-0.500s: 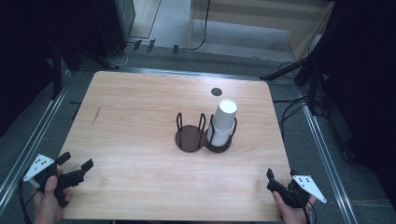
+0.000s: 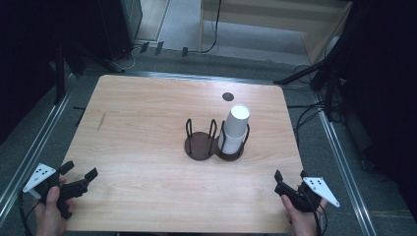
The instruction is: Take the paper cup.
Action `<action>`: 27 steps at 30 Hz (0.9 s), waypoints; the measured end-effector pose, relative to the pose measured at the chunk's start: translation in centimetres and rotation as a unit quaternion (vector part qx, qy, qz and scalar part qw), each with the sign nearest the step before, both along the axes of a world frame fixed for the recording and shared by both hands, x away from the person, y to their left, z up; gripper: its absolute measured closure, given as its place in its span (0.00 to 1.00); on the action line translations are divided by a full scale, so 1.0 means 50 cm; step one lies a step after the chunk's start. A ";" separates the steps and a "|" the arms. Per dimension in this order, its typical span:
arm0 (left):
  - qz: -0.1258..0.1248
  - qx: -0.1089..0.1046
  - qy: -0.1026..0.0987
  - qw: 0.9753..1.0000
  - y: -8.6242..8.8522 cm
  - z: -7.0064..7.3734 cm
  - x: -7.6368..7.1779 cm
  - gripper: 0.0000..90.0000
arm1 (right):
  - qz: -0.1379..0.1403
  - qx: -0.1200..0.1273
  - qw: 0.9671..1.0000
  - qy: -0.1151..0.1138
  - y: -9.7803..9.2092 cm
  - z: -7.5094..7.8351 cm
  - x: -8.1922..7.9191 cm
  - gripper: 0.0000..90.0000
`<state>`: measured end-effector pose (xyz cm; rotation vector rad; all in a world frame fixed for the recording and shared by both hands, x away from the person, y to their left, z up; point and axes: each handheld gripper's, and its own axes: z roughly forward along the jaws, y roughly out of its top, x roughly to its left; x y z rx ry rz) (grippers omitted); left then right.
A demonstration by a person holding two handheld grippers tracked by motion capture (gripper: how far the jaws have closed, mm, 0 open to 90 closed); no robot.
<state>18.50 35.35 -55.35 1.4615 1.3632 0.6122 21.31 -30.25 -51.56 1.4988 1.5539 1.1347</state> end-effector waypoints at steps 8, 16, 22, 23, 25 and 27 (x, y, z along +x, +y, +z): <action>0.000 -0.002 0.000 1.000 0.000 0.000 0.003 0.02 | 0.026 0.004 1.000 0.000 0.046 0.015 0.028 0.11; 0.001 -0.004 -0.002 1.000 0.001 -0.001 0.000 0.01 | 0.059 0.006 0.998 -0.010 0.102 0.045 0.053 0.11; -0.001 -0.006 -0.003 1.000 0.003 -0.001 -0.003 0.02 | 0.074 0.003 0.997 -0.019 0.132 0.073 0.073 0.11; -0.001 -0.006 -0.003 1.000 0.003 -0.001 -0.004 0.02 | 0.075 0.004 0.997 -0.019 0.136 0.078 0.075 0.11; -0.001 -0.006 -0.003 1.000 0.003 -0.001 -0.004 0.02 | 0.079 0.004 0.997 -0.021 0.143 0.085 0.081 0.11; -0.001 -0.006 -0.003 1.000 0.003 -0.001 -0.004 0.02 | 0.085 0.005 0.996 -0.022 0.154 0.095 0.088 0.11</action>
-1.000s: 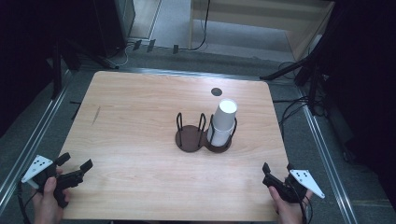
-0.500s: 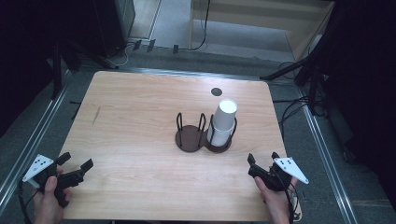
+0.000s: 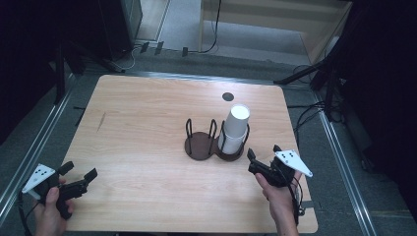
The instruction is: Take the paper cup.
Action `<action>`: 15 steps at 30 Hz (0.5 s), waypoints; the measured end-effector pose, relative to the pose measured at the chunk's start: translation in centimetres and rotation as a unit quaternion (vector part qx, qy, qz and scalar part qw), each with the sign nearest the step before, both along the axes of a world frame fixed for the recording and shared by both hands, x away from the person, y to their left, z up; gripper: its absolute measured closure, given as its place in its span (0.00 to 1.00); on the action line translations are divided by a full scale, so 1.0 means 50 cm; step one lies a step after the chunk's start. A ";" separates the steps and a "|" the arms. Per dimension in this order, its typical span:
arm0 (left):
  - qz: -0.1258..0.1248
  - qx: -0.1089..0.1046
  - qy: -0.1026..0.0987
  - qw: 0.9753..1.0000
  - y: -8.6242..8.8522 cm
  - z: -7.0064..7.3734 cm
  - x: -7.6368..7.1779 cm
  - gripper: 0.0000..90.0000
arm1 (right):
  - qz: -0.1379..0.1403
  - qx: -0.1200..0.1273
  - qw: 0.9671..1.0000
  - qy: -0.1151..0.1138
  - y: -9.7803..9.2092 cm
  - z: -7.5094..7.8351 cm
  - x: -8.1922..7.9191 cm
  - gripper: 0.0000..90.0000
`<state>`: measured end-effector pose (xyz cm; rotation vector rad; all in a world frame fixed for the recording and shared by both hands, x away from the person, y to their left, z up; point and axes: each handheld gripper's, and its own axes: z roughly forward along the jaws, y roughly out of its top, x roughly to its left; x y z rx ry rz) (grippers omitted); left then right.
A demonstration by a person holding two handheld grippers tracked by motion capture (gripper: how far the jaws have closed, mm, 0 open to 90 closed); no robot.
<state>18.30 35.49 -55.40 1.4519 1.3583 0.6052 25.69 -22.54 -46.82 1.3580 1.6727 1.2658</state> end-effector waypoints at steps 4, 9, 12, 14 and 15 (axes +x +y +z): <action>0.000 0.001 0.001 1.000 -0.001 0.000 0.001 0.02 | 0.014 -0.004 1.000 -0.005 0.028 0.016 0.017 0.11; -0.002 0.000 0.001 1.000 -0.001 0.000 0.002 0.02 | 0.024 -0.002 1.000 -0.006 0.055 0.027 0.036 0.11; -0.002 0.000 0.002 1.000 -0.001 0.000 0.002 0.02 | 0.027 -0.002 1.000 -0.006 0.065 0.031 0.044 0.11; -0.003 0.001 0.002 1.000 -0.001 0.000 0.003 0.01 | 0.030 -0.004 1.000 -0.006 0.075 0.035 0.051 0.11; -0.003 0.000 0.002 1.000 -0.001 0.000 0.003 0.01 | 0.031 -0.005 0.999 -0.006 0.078 0.036 0.054 0.11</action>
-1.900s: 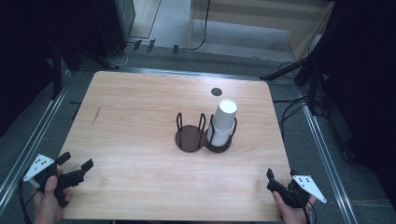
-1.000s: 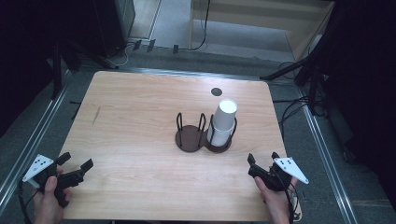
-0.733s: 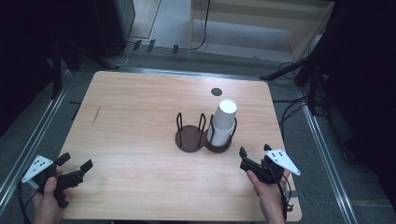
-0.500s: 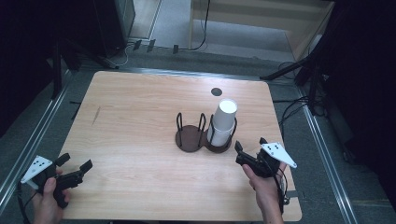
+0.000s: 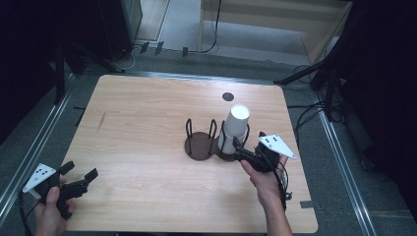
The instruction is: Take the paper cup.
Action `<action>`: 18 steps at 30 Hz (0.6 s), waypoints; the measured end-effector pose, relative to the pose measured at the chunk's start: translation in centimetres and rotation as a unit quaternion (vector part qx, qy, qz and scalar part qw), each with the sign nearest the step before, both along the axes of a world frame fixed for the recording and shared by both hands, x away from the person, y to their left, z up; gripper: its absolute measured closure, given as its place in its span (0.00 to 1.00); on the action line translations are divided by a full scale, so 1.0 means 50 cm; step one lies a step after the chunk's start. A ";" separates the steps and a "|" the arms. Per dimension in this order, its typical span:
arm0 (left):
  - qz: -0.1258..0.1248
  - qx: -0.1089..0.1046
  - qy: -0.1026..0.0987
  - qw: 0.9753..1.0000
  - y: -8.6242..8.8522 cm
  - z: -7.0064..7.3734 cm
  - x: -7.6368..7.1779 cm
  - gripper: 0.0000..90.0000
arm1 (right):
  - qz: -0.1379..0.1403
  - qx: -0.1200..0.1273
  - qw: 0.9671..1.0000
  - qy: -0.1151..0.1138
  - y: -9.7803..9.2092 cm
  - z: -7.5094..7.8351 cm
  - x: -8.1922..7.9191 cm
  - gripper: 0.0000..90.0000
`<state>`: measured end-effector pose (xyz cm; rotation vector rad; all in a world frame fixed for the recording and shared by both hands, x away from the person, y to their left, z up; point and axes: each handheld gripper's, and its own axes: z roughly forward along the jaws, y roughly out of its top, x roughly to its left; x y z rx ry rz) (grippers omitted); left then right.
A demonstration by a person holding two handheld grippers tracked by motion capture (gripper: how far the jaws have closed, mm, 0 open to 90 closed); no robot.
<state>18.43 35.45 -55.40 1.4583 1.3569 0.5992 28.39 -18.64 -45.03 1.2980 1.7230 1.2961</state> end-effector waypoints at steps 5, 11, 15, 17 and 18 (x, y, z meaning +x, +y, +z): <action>-0.001 0.000 0.000 1.000 0.000 0.000 0.000 0.01 | 0.004 -0.002 1.000 0.002 0.020 0.008 0.022 0.11; -0.002 -0.001 0.000 1.000 0.000 0.000 0.000 0.02 | 0.000 -0.003 1.000 0.005 0.042 0.021 0.053 0.10; -0.002 -0.002 0.001 1.000 0.000 0.000 0.001 0.01 | -0.004 -0.001 1.000 0.010 0.048 0.024 0.066 0.10; -0.003 -0.001 0.001 1.000 0.000 0.000 0.001 0.02 | -0.006 0.000 1.000 0.012 0.053 0.026 0.074 0.10; -0.003 -0.001 0.001 1.000 0.000 0.000 0.001 0.02 | -0.006 0.000 1.000 0.012 0.057 0.027 0.079 0.10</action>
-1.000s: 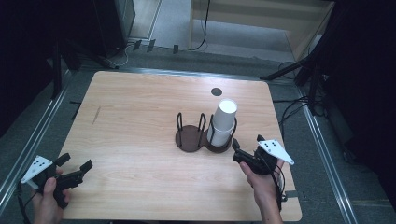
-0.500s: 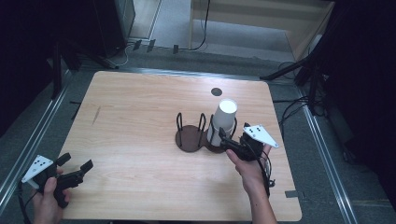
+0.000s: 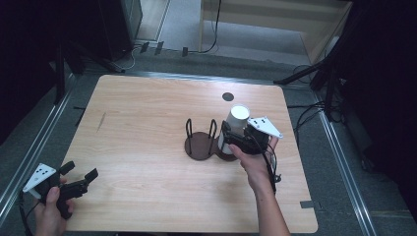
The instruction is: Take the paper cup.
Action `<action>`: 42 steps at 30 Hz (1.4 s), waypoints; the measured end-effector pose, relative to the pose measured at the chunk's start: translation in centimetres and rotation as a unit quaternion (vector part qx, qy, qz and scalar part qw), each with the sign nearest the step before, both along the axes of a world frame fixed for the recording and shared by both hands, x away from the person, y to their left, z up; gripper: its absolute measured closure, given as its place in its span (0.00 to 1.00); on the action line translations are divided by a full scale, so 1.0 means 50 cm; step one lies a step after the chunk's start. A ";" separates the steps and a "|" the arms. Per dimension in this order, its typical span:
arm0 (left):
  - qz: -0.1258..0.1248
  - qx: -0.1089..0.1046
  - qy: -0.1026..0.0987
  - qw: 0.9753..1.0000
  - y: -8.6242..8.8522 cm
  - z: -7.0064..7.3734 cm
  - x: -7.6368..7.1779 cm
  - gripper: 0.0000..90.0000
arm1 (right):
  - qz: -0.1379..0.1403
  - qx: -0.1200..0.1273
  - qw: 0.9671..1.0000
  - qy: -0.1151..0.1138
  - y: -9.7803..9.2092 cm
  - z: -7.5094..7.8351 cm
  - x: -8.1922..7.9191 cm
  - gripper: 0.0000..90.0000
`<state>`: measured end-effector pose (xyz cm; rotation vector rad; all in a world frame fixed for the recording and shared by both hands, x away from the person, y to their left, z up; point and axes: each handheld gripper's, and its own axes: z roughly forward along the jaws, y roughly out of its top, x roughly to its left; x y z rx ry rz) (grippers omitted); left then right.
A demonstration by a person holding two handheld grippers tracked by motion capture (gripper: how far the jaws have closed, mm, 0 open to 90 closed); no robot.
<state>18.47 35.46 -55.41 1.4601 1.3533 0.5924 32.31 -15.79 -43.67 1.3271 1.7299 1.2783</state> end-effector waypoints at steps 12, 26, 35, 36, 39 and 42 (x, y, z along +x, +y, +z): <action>-0.003 0.001 0.003 1.000 0.001 0.000 0.001 0.02 | -0.022 -0.031 0.999 0.017 0.032 -0.010 0.027 0.19; -0.006 0.002 0.003 1.000 0.000 0.000 0.001 0.02 | -0.036 -0.016 0.999 -0.019 0.023 0.015 0.019 0.30; -0.009 0.003 -0.001 1.000 -0.002 0.000 0.000 0.02 | -0.028 -0.001 0.999 -0.044 0.014 0.052 0.012 0.30; -0.009 0.004 -0.001 1.000 -0.002 0.000 0.000 0.02 | -0.030 -0.001 0.998 -0.048 0.013 0.057 0.010 0.31; -0.009 0.003 -0.001 1.000 -0.002 0.000 0.000 0.02 | -0.030 0.004 0.998 -0.056 0.011 0.068 0.006 0.31; -0.009 0.005 -0.001 1.000 -0.002 0.000 0.000 0.02 | -0.025 0.011 0.997 -0.065 0.008 0.080 0.001 0.31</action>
